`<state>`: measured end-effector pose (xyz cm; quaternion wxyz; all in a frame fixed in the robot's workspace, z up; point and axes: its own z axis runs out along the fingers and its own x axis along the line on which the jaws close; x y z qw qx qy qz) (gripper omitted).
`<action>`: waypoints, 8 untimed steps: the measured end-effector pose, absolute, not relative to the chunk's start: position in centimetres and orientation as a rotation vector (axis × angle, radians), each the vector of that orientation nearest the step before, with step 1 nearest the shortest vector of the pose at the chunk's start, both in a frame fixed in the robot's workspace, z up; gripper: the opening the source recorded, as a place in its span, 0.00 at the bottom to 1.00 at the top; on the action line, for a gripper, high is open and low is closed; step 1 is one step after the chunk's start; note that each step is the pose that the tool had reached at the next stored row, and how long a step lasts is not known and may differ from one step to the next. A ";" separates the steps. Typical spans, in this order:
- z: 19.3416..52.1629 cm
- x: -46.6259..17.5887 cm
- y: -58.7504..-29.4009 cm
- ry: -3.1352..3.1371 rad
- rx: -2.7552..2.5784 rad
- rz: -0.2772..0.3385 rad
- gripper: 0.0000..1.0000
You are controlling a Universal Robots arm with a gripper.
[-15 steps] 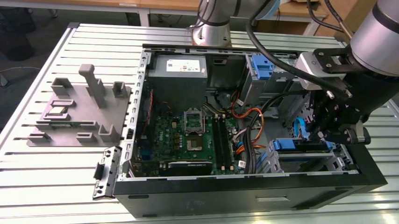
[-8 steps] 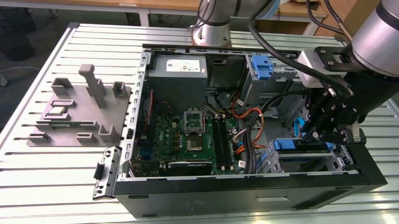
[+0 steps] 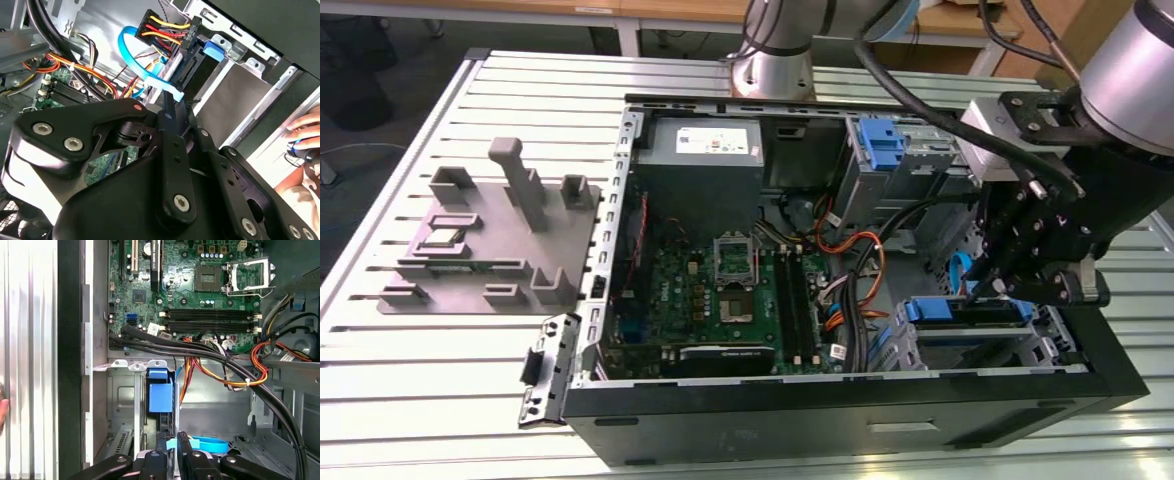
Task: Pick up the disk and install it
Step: 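Insert the first disk wire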
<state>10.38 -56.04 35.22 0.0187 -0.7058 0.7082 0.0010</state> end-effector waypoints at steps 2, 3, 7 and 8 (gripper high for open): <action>35.5 10.4 -56.0 2.199 -2.191 0.003 0.24; 35.5 10.4 -56.0 2.199 -2.191 0.003 0.24; 35.5 10.9 -56.0 2.199 -2.191 0.004 0.24; 35.5 11.1 -56.0 2.199 -2.192 0.005 0.24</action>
